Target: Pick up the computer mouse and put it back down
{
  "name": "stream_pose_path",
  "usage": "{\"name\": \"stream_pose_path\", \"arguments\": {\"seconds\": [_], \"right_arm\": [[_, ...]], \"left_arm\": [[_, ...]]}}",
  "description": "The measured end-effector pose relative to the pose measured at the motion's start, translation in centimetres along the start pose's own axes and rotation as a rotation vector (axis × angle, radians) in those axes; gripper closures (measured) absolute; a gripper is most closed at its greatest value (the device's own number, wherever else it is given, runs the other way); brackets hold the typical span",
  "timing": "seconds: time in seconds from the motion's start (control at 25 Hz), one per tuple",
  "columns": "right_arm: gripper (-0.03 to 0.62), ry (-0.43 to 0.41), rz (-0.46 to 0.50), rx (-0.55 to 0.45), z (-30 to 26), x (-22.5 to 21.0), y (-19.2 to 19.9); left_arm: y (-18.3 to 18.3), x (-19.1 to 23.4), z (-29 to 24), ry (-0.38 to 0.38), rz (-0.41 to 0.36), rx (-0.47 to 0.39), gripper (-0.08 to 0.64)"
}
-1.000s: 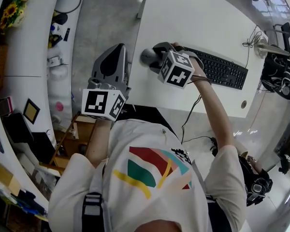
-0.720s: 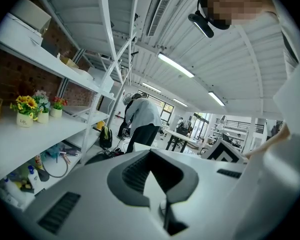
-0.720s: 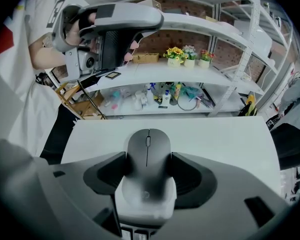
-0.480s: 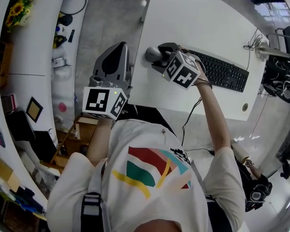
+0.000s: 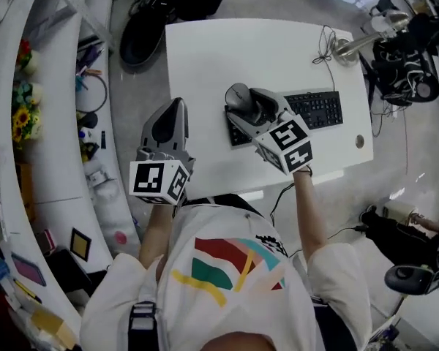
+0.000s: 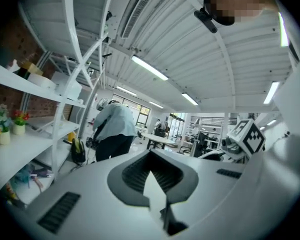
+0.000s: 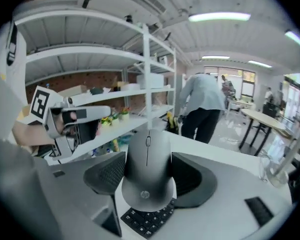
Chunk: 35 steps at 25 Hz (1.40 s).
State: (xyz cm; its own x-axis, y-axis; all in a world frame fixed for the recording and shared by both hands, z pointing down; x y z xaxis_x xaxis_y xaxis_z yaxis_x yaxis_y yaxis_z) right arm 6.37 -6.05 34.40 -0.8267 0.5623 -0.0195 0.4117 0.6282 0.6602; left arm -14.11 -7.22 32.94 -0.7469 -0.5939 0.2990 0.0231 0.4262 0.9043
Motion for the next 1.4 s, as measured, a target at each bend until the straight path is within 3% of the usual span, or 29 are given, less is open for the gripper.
{"name": "stream_pose_path", "arguments": {"seconds": [0.24, 0.48, 0.68, 0.92, 1.04, 1.4], "right_arm": [[0.300, 0.316, -0.293, -0.233, 12.1, -3.4, 5.6], [0.301, 0.485, -0.577, -0.386, 19.8, -2.0, 12.5], [0.300, 0.610, -0.722, -0.436, 23.4, -0.5, 16.6], [0.300, 0.644, -0.712, -0.377, 22.5, 0.1, 17.7], [0.299, 0.634, -0.693, -0.375, 22.4, 0.4, 17.4], [0.299, 0.610, -0.652, -0.373, 22.0, 0.1, 16.6]], "left_arm": [[-3.1, -7.8, -4.8, 0.201, -0.142, 0.001, 0.515], [-3.5, -14.2, -7.1, 0.368, -0.197, 0.012, 0.515], [-2.9, -18.6, -8.4, 0.481, -0.240, 0.049, 0.515], [-1.3, -19.7, -9.0, 0.525, -0.247, 0.083, 0.515], [-1.6, -19.6, -8.8, 0.532, -0.206, 0.062, 0.515], [-1.4, -18.8, -8.4, 0.506, -0.187, 0.077, 0.515]]}}
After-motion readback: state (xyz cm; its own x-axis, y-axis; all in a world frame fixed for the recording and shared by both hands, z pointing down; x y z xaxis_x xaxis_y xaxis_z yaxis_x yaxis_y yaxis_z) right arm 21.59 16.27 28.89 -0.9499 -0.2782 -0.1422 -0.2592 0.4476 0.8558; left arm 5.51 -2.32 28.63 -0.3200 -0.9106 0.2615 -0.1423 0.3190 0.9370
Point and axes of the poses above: the fingertips, and each gripper's own axes: z backward along the fingers, x to its left, y out of its underside, the point moved 8 cm from there along z, backward along the fingers, and after that the axes turned 14 degrees about x, right-handed, at the moved point
